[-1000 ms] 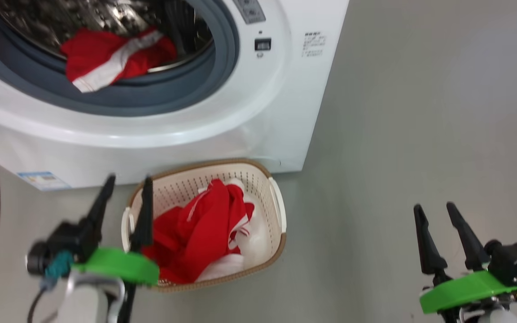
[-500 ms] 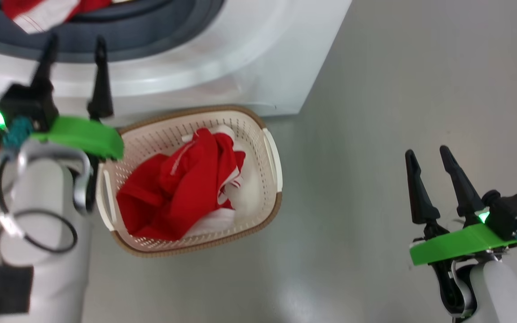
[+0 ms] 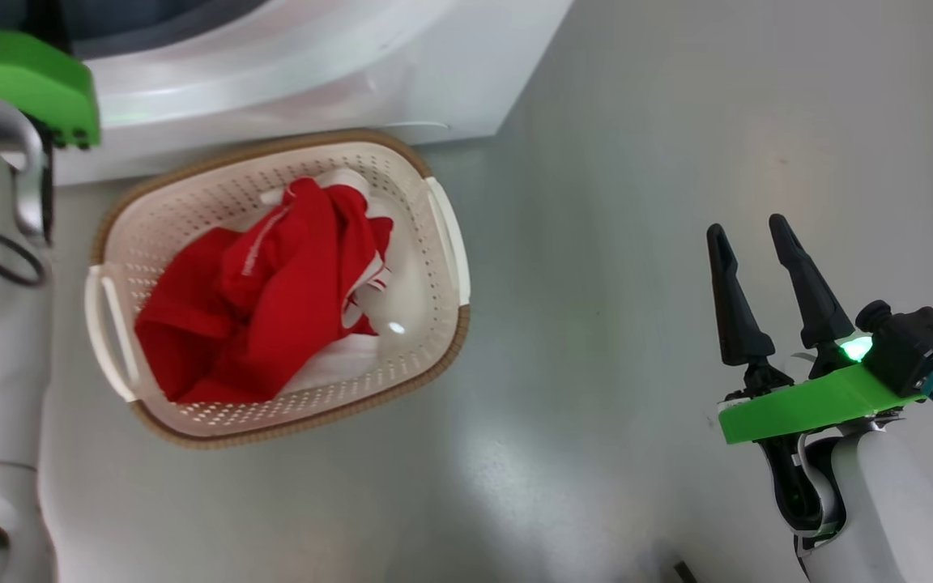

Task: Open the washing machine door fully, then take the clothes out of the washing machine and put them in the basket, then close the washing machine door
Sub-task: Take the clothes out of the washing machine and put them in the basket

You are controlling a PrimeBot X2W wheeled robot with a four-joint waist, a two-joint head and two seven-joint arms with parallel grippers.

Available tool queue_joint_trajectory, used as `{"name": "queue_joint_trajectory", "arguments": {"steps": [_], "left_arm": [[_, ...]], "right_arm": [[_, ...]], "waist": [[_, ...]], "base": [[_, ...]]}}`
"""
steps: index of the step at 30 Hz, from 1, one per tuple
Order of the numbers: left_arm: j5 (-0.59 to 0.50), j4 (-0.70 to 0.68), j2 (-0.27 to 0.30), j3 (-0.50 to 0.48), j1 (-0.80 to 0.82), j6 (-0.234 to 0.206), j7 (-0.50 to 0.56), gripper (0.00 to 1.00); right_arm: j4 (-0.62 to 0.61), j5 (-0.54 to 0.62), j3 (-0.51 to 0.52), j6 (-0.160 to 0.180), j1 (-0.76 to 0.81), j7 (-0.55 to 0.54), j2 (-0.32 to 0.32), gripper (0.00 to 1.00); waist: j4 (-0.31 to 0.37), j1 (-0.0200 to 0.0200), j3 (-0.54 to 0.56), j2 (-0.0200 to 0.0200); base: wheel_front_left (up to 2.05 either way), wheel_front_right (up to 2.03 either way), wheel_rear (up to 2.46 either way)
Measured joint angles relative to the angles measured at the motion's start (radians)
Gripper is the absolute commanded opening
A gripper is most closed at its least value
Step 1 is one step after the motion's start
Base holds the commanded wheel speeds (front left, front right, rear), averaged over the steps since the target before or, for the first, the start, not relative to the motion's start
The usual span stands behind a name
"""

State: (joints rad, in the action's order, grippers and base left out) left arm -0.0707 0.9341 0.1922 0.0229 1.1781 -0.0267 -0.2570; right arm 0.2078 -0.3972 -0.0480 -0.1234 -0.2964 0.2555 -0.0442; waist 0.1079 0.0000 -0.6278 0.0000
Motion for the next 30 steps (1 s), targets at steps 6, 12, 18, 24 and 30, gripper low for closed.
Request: {"name": "queue_joint_trajectory", "arguments": {"steps": [6,12,18,24,30], "left_arm": [[-0.017,0.114,0.043,0.017,0.088,-0.029,0.0,1.0],[-0.044,0.213,0.103,0.035,0.184,-0.062,0.0,1.0],[-0.055,0.282,0.13,0.051,0.244,-0.071,0.0,1.0],[-0.062,0.332,0.15,0.067,0.272,-0.088,0.011,1.0],[-0.06,0.35,0.153,0.074,0.285,-0.093,0.053,1.0]], "right_arm": [[0.0,-0.019,-0.014,0.0,-0.001,0.0,0.0,1.0],[-0.01,-0.034,-0.035,0.0,-0.025,0.0,0.0,1.0],[-0.011,-0.043,-0.05,0.0,-0.027,0.0,0.0,1.0],[-0.015,-0.045,-0.059,0.0,-0.036,0.0,0.0,1.0],[-0.016,-0.047,-0.059,0.0,-0.036,0.0,0.0,1.0]], "waist": [[0.039,0.0,-0.038,0.0001],[0.077,0.0,-0.07,0.0],[0.103,0.0,-0.092,0.0],[0.122,0.0,-0.107,0.0],[0.122,0.0,-0.108,0.0]], "base": [[0.0,0.0,0.0],[0.0,0.0,0.0],[0.0,0.0,0.0],[0.0,0.0,0.0],[0.0,0.0,0.0]]}}
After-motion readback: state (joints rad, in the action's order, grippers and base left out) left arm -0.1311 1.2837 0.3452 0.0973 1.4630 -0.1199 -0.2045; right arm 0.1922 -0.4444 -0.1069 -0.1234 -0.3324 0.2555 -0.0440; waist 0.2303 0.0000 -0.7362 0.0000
